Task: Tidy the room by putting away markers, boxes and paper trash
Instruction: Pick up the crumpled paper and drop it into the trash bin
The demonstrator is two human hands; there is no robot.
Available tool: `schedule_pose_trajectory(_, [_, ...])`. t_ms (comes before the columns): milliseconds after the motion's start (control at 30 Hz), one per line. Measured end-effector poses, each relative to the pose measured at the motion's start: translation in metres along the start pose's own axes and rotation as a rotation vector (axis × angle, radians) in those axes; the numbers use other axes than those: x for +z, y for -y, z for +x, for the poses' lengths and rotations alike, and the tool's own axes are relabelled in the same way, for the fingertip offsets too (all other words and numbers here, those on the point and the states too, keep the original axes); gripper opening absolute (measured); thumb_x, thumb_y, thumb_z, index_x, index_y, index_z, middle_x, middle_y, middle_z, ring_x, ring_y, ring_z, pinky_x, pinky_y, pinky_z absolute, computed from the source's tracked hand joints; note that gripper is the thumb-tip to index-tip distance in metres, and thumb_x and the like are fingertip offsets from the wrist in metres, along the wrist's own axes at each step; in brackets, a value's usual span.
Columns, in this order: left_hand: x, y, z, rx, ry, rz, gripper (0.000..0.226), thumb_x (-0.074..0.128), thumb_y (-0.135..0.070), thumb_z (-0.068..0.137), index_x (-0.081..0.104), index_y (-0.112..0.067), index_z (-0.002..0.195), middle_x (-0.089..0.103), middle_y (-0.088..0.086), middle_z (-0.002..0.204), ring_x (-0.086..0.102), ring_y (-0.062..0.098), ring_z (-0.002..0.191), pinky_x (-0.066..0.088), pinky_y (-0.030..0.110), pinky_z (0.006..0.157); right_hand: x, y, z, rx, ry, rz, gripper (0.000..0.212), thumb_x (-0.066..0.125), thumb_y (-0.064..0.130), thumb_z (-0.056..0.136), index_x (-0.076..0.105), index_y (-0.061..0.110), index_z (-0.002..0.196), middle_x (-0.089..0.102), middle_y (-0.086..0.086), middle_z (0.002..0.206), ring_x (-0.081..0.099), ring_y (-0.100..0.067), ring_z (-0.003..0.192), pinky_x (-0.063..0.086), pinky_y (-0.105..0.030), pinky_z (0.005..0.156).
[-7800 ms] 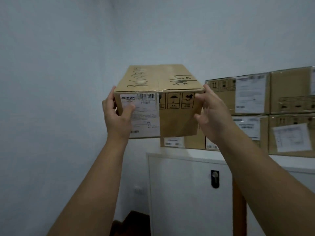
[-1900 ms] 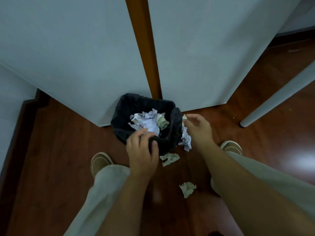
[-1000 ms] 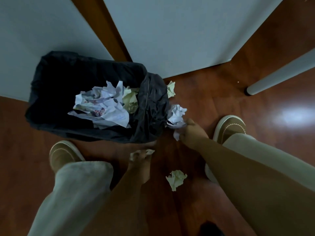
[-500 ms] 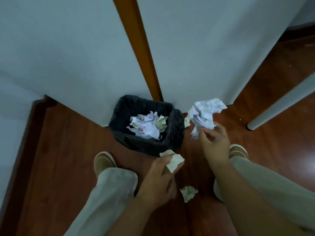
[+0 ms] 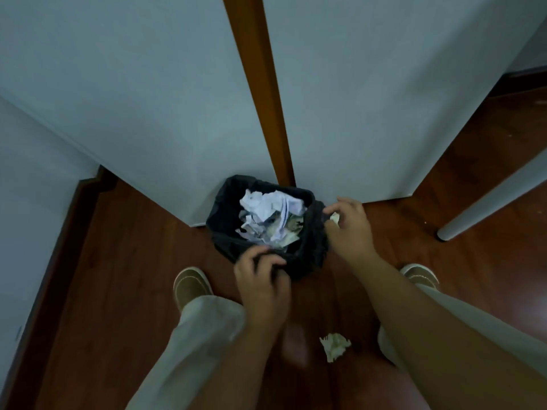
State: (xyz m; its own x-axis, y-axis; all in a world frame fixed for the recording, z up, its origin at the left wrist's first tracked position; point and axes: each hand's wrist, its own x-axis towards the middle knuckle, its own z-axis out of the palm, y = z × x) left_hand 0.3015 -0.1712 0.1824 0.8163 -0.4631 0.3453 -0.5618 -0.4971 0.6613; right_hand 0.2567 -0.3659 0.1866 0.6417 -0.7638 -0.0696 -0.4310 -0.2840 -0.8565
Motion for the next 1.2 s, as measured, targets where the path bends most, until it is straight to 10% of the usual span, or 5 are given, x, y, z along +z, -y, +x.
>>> schedule_pose_trajectory(233, [0.077, 0.024, -0.087, 0.28, 1.166, 0.258, 0.039, 0.056, -0.027, 0.086, 0.06, -0.019, 0.123, 0.047, 0.005, 0.131, 0.047, 0.028, 0.115, 0.042, 0.041, 0.093, 0.0, -0.095, 0.036, 0.314, 0.16, -0.246, 0.031, 0.061, 0.017, 0.088, 0.062, 0.014, 0.12, 0.046, -0.017, 0.135, 0.054, -0.036, 0.116, 0.04, -0.035, 0.103])
schedule_pose_trajectory(500, [0.15, 0.074, -0.148, 0.036, 1.754, 0.545, 0.065, 0.056, -0.021, 0.091, 0.033, -0.052, 0.144, -0.03, -0.002, 0.159, -0.022, 0.044, 0.143, -0.003, 0.073, 0.109, 0.042, -0.174, 0.105, 0.26, 0.581, -0.614, 0.061, 0.056, 0.026, 0.087, 0.036, 0.031, 0.144, 0.016, -0.015, 0.157, 0.019, -0.036, 0.144, 0.029, -0.047, 0.113])
schedule_pose_trajectory(667, [0.179, 0.086, -0.172, 0.031, 1.807, 0.592, 0.069, 0.055, -0.006, 0.092, 0.029, -0.035, 0.149, -0.028, -0.007, 0.159, -0.017, 0.043, 0.145, 0.009, 0.078, 0.105, 0.081, -0.198, 0.126, 0.183, 0.728, -0.767, 0.064, 0.057, 0.025, 0.088, 0.033, 0.031, 0.146, 0.0, 0.001, 0.162, 0.019, -0.039, 0.141, 0.03, -0.049, 0.111])
schedule_pose_trajectory(800, [0.193, 0.092, -0.165, -0.138, 1.678, 0.537, 0.056, 0.038, -0.005, 0.098, 0.023, -0.018, 0.151, -0.002, -0.001, 0.161, 0.015, 0.034, 0.141, 0.029, 0.051, 0.111, 0.112, -0.216, 0.137, 0.127, 0.846, -0.802, 0.077, 0.053, 0.022, 0.092, 0.008, 0.04, 0.151, -0.013, 0.007, 0.162, 0.01, -0.044, 0.144, 0.021, -0.056, 0.115])
schedule_pose_trajectory(1200, [0.145, 0.106, -0.084, -0.368, 1.355, 0.21, 0.056, 0.062, -0.005, 0.085, 0.045, -0.029, 0.133, 0.04, -0.004, 0.138, 0.051, 0.011, 0.107, 0.046, 0.016, 0.08, 0.058, -0.234, -0.002, 0.445, 0.646, -0.235, 0.017, 0.056, 0.01, 0.09, 0.064, 0.014, 0.103, 0.062, -0.008, 0.108, 0.061, -0.027, 0.105, 0.043, -0.026, 0.083])
